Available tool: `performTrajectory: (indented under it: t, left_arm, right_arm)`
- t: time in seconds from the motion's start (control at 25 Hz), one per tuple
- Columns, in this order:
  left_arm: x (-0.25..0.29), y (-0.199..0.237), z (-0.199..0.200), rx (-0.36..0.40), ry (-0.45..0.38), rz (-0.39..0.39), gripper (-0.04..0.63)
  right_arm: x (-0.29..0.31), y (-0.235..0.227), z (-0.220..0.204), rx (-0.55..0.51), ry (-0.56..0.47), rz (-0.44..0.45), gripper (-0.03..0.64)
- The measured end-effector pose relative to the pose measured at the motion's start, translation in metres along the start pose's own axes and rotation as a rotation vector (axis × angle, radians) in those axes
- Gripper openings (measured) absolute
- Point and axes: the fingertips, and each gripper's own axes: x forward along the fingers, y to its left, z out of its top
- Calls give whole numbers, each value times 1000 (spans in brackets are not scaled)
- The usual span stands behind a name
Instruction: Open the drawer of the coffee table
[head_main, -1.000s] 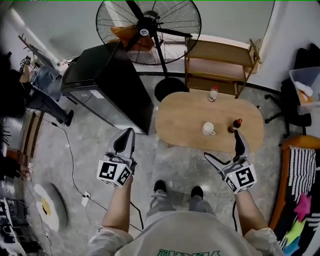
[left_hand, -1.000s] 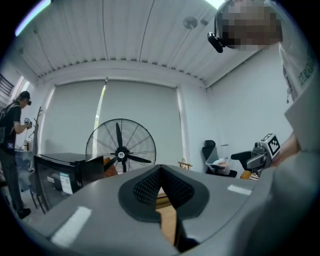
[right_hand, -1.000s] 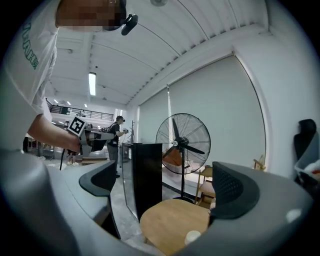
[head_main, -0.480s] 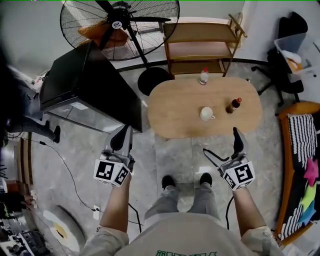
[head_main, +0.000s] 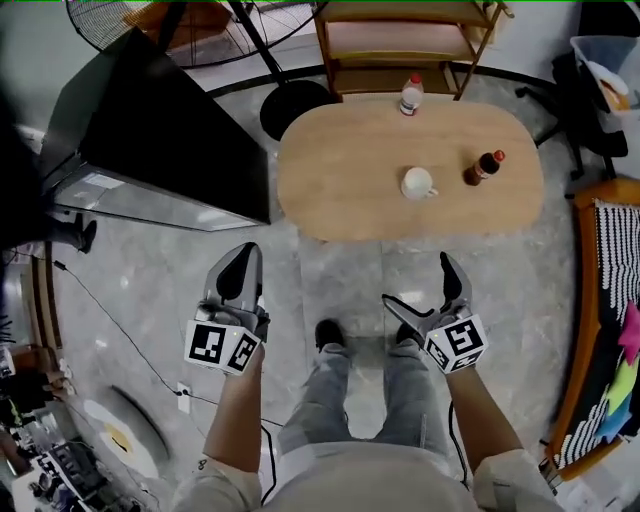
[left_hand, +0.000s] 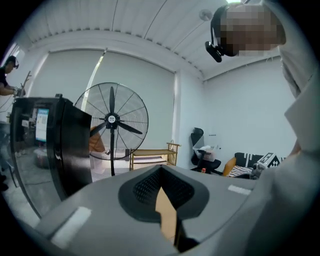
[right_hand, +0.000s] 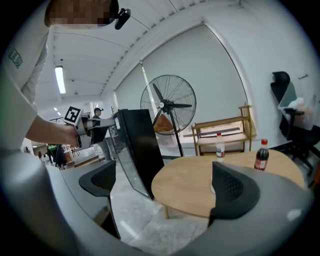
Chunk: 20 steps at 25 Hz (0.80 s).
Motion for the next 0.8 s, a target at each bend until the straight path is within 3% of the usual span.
performTrajectory:
  t: [0.2, 0.48, 0.8]
  left_arm:
    - [9, -19, -76, -25, 44, -22, -2]
    - [40, -18, -171, -37, 31, -37, -2]
    - [57, -18, -223, 8, -19, -59, -2]
  right_arm:
    - [22, -16, -104, 117, 50, 10, 589]
    - [75, -55, -220, 222, 69, -10, 589]
    - [132, -86, -298, 260, 35, 11, 589]
